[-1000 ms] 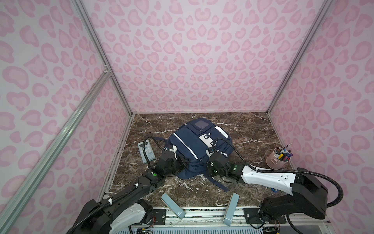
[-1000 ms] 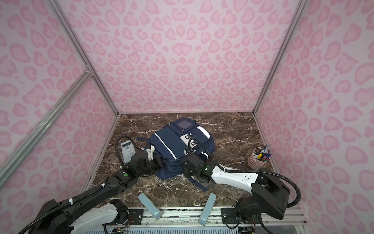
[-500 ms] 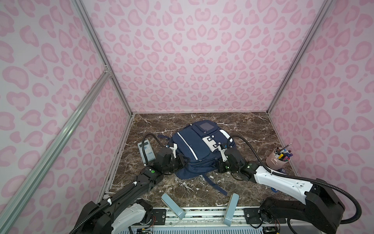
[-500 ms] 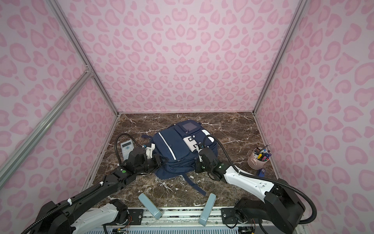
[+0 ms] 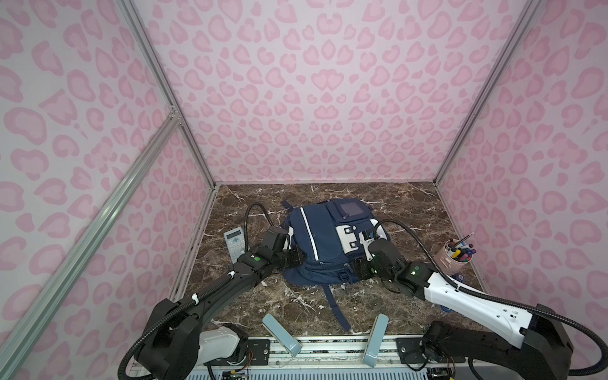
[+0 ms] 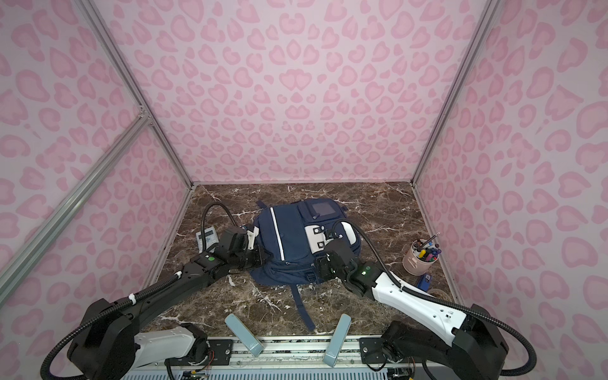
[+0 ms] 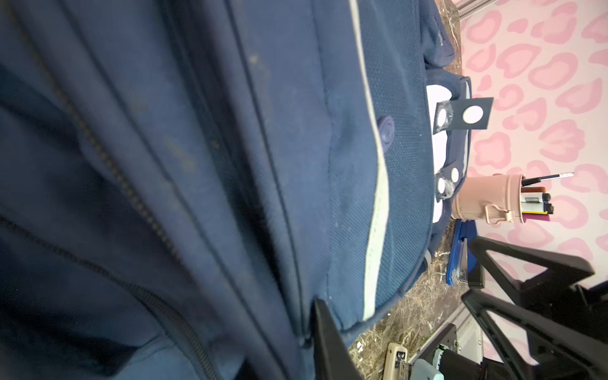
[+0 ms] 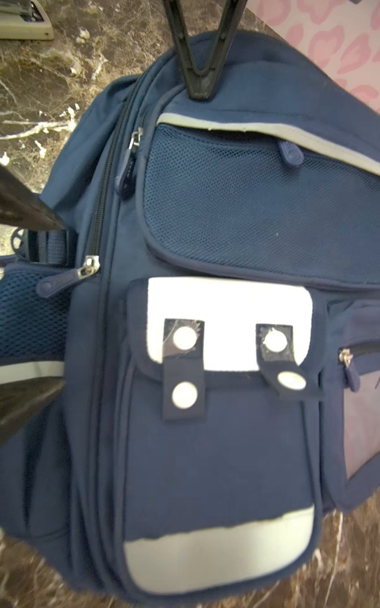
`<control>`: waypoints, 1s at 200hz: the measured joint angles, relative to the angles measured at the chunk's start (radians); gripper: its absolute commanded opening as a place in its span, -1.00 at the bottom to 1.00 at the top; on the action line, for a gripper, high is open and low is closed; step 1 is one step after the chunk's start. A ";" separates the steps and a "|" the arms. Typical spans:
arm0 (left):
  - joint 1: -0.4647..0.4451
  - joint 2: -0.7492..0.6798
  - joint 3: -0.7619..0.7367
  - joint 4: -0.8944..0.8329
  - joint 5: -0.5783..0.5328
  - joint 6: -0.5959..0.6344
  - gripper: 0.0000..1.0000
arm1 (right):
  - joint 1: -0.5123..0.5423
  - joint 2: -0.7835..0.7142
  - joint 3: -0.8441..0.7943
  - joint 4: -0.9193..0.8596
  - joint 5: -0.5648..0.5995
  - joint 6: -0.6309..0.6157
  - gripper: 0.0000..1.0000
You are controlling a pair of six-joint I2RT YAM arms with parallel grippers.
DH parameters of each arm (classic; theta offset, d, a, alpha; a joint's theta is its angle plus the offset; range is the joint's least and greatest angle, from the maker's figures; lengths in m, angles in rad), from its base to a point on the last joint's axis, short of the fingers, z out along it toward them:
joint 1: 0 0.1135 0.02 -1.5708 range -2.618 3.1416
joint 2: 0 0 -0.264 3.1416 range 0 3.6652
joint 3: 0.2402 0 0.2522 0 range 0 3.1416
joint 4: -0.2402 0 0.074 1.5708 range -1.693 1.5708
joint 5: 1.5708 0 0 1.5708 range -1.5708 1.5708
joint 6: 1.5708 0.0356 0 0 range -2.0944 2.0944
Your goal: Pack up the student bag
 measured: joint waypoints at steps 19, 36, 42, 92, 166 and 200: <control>-0.001 -0.021 0.001 -0.009 -0.030 0.006 -0.58 | 0.000 0.097 0.070 0.010 -0.021 -0.072 0.13; -0.001 -0.032 0.013 -0.018 -0.055 0.018 -0.58 | -0.054 0.203 0.158 0.008 -0.054 -0.112 0.08; 0.000 -0.032 0.016 -0.020 -0.061 0.020 -0.58 | -0.078 0.241 0.186 0.014 -0.076 -0.114 0.08; 0.000 -0.010 0.014 -0.031 -0.095 0.038 -0.59 | -0.101 0.388 0.232 0.097 -0.275 -0.106 -0.32; 0.074 0.066 0.106 -0.087 -0.153 0.132 -0.38 | -0.049 0.343 0.240 0.064 -0.377 -0.172 0.05; 0.079 0.044 0.097 -0.077 -0.153 0.142 0.13 | -0.002 0.248 0.237 -0.011 -0.180 -0.282 0.27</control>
